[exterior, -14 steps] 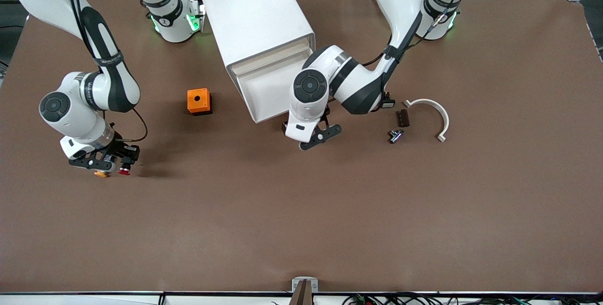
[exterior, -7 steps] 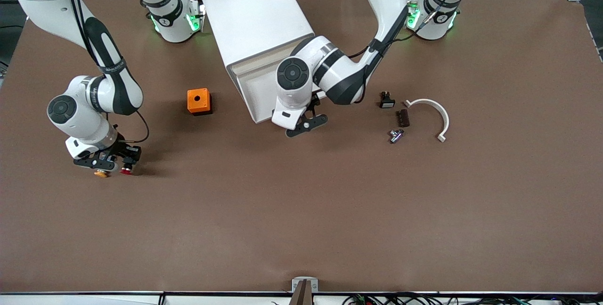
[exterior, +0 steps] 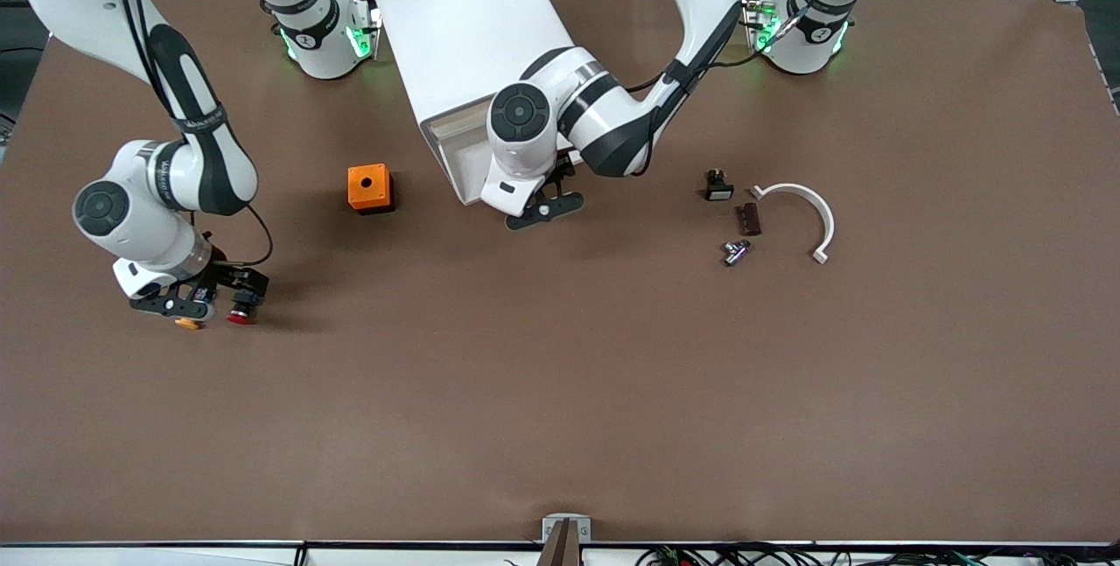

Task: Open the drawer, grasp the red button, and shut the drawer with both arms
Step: 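Set the red button beside the yellow button with the right gripper, then withdraw the right gripper while the left gripper presses the drawer shut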

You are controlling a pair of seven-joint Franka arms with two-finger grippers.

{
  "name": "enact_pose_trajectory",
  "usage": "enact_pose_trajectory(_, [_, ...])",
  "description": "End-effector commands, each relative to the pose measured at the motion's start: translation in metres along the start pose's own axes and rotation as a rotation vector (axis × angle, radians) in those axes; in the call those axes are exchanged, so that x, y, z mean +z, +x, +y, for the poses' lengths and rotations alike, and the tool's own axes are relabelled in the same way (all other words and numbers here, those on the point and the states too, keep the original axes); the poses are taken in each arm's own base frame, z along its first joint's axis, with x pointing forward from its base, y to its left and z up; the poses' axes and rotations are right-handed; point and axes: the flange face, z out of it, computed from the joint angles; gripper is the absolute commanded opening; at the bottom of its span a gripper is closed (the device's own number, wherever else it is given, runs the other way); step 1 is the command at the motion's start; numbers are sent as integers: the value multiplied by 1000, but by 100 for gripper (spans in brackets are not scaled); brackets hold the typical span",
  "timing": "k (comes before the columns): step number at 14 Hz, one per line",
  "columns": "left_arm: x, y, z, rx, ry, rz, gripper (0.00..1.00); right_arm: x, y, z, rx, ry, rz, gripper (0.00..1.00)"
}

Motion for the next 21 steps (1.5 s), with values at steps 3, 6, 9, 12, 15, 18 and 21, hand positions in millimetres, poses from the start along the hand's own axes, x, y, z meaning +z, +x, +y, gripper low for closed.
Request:
enact_pose_trajectory(3, [5,-23,4,23,-4,-46,100,-143,19,1,-17,4,-148,100])
enact_pose_trajectory(6, [5,-31,7,-19,-42,-150,100,-222,26,-8,-28,-6,-215,100])
enact_pose_trajectory(9, [8,-35,8,-39,-53,-197,100,-282,21,-6,-9,-2,-229,100])
enact_pose_trajectory(12, [14,-38,7,-52,-53,-231,100,-333,15,-5,-9,11,-179,100])
enact_pose_trajectory(15, [23,-41,4,-55,-35,-240,100,-363,4,1,-14,19,-128,100])
enact_pose_trajectory(18, [31,-34,-2,-77,-25,-259,100,-371,0,10,15,22,-113,100])
enact_pose_trajectory(21, [30,-36,-1,-88,-34,-282,100,-372,0,7,8,22,-111,100])
